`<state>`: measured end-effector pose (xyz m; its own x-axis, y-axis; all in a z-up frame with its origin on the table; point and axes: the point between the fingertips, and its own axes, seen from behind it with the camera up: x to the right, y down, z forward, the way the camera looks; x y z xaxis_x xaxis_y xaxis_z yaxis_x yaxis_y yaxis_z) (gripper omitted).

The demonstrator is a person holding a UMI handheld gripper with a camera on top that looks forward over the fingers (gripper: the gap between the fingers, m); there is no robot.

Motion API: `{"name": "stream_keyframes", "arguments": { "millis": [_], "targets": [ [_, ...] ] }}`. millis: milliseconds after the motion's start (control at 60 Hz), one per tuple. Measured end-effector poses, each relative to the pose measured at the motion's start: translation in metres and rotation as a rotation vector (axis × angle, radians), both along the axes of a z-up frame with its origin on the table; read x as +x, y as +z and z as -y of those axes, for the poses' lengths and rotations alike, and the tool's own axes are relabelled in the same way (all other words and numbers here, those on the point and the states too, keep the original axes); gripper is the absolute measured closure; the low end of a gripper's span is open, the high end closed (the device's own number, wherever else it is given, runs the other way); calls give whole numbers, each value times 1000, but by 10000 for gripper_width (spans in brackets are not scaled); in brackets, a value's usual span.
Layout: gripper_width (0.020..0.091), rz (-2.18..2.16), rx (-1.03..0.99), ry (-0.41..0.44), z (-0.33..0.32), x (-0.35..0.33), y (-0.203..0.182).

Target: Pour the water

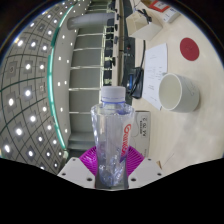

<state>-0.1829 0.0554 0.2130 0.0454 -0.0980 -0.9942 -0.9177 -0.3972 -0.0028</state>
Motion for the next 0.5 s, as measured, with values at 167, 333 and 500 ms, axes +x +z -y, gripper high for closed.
{"name": "stream_keyframes", "arguments": {
  "millis": [167, 333, 500],
  "targets": [
    [781, -379, -78, -17, -26, 7, -12],
    [781, -577, -133, -28, -32, 13, -22],
    [780, -564, -135, -20, -32, 15, -24]
  ]
}}
